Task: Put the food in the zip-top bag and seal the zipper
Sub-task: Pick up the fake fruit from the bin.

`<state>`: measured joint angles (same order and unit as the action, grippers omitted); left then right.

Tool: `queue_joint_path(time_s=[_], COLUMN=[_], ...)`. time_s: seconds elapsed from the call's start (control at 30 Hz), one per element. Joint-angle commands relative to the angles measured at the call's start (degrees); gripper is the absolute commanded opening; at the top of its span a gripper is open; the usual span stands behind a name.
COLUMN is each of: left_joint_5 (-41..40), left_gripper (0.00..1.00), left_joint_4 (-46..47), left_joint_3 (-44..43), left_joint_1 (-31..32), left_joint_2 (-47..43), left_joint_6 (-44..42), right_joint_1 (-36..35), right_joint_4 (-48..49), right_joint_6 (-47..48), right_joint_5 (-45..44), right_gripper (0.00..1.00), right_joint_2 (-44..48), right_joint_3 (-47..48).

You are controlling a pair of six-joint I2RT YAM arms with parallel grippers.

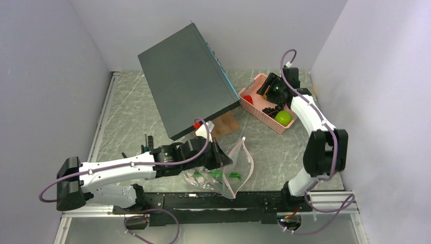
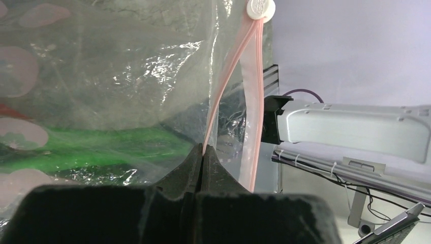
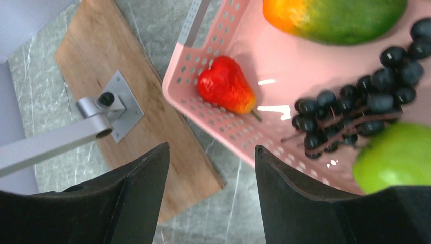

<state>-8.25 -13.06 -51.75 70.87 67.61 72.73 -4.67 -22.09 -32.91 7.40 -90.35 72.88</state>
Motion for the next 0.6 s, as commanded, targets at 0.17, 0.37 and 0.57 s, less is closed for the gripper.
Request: queue_joint_path(time_s=[0.17, 0.37, 0.57], left_joint_5=[-2.23, -2.12, -2.74], left_gripper=[0.00, 0.00, 0.00], left_joint_4=[-2.50, -3.25, -4.66], left_joint_3=[0.24, -0.37, -1.68], left_joint_1=[0.23, 0.23, 0.24], left_joint_2=[-1.34, -0.30, 0.27], left_joint_6=[0.82, 0.68, -0.02], right_joint_1=[1.28, 1.32, 1.26], right_joint_4=[11.47, 14.88, 16.73], right_joint_6=[5.85, 7.93, 8.43], right_joint_5=[13.74, 18.70, 19.38], right_gripper=[0.64, 0.68, 0.74], right_joint_2=[-15.97, -22.07, -25.34], right_joint_3=[8.77, 10.78, 10.41])
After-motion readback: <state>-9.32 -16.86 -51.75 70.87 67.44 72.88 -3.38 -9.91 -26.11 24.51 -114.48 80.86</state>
